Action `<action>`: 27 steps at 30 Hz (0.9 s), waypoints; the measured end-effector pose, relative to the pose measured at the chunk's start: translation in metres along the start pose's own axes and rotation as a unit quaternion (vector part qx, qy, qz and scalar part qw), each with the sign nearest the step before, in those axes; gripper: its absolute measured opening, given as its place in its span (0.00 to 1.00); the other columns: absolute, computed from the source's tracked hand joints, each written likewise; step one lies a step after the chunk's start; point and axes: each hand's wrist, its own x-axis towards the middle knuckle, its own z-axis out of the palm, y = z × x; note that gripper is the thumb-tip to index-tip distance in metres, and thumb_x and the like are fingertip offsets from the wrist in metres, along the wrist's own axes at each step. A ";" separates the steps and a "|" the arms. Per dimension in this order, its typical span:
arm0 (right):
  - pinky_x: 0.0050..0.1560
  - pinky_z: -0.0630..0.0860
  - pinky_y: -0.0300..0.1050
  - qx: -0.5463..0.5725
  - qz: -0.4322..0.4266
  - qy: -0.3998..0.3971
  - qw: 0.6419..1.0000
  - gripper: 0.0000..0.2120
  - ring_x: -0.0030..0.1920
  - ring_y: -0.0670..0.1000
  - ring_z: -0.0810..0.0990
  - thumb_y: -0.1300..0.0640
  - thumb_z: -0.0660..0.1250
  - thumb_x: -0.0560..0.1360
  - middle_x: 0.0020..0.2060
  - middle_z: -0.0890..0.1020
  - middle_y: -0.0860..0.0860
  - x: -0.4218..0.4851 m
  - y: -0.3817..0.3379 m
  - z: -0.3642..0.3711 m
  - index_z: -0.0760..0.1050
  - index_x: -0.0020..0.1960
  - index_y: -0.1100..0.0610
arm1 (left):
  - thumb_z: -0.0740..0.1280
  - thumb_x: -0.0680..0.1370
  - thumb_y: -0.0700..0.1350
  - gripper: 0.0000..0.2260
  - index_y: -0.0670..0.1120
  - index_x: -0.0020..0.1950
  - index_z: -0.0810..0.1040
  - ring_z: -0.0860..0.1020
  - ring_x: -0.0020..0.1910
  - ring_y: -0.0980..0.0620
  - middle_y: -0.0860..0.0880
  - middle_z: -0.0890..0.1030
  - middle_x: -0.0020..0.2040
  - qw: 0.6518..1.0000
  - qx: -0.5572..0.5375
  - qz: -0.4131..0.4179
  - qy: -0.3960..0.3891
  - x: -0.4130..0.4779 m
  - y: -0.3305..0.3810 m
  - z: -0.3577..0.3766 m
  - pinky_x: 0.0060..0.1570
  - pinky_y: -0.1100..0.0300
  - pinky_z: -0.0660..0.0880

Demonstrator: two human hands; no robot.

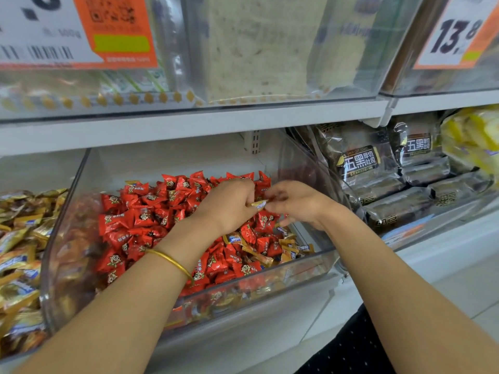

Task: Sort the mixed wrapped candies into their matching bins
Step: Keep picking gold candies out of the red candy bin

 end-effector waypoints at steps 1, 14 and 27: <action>0.51 0.78 0.45 0.002 -0.014 0.021 1.000 0.21 0.56 0.52 0.77 0.65 0.61 0.78 0.61 0.74 0.57 -0.002 -0.001 -0.001 0.64 0.71 0.60 | 0.67 0.75 0.42 0.08 0.46 0.39 0.70 0.75 0.48 0.47 0.46 0.77 0.47 0.999 -0.032 -0.008 0.008 0.000 0.001 -0.002 0.48 0.51 0.73; 0.60 0.73 0.45 -0.435 0.026 -0.057 0.898 0.18 0.61 0.56 0.76 0.71 0.59 0.75 0.61 0.77 0.57 0.006 0.007 0.013 0.75 0.63 0.62 | 0.59 0.79 0.35 0.11 0.50 0.52 0.73 0.79 0.42 0.54 0.50 0.78 0.48 0.982 -0.180 0.003 -0.057 -0.005 0.003 -0.011 0.39 0.65 0.74; 0.43 0.78 0.44 -0.255 -0.010 -0.010 0.967 0.09 0.39 0.52 0.79 0.69 0.58 0.77 0.39 0.78 0.55 -0.014 0.001 -0.006 0.75 0.44 0.60 | 0.72 0.73 0.43 0.15 0.48 0.58 0.74 0.72 0.50 0.50 0.51 0.70 0.52 0.970 0.066 -0.008 -0.233 -0.012 -0.003 -0.019 0.49 0.58 0.72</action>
